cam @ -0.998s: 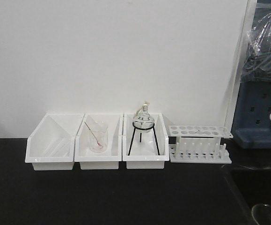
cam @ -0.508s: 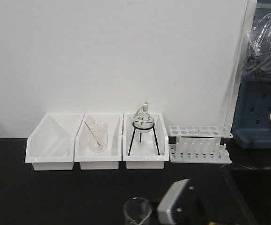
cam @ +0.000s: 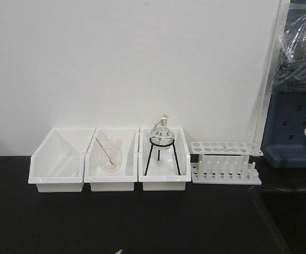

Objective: Move beaker to silver tray on left bench
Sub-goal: 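Lower the held beaker onto the silver tray with the right gripper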

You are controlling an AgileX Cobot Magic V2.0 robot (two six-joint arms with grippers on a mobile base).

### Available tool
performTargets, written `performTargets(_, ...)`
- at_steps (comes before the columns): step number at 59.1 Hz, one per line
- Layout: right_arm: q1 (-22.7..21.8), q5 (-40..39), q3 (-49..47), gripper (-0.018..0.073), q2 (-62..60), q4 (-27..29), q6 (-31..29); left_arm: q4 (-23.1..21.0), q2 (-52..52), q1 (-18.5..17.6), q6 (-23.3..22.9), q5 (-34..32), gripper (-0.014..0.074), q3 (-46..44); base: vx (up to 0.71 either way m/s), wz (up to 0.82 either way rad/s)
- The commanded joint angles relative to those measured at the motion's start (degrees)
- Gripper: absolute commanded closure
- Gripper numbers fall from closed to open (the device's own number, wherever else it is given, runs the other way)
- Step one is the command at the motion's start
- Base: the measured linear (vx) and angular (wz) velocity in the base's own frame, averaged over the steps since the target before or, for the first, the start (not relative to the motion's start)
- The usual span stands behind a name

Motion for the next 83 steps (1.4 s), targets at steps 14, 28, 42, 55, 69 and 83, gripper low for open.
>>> performTargets(14, 0.3, -4.9, -3.1, 0.0543, 1.6, 5.5, -0.9, -0.1, -0.4, -0.4, -0.1, -4.7, 0.0595, 1.1, 0.0, 0.0)
performTargets(28, 0.3, -5.4, -3.1, 0.0398, 2.9, 5.5, -0.9, -0.1, -0.4, -0.4, -0.1, -4.7, 0.0595, 1.1, 0.0, 0.0)
performTargets(42, 0.3, -6.4, -3.1, 0.0119, 2.9, 5.6, -0.9, -0.1, -0.4, -0.4, -0.1, -4.7, 0.0595, 1.1, 0.0, 0.0)
performTargets(55, 0.3, -6.2, -3.1, -0.0099, 0.3, 6.0, -0.9, -0.1, -0.4, -0.4, -0.1, -4.7, 0.0595, 1.1, 0.0, 0.0)
performTargets(69, 0.3, -1.6, -2.9, -0.0062, -9.8, 5.5, 3.4, -0.1, -0.4, -0.4, -0.1, -4.7, 0.0595, 1.1, 0.0, 0.0)
performTargets(83, 0.3, 16.1, -2.9, 0.0201, -27.8, -0.4, 19.0, -0.1, -0.4, -0.4, -0.1, -4.7, 0.0595, 1.1, 0.0, 0.0)
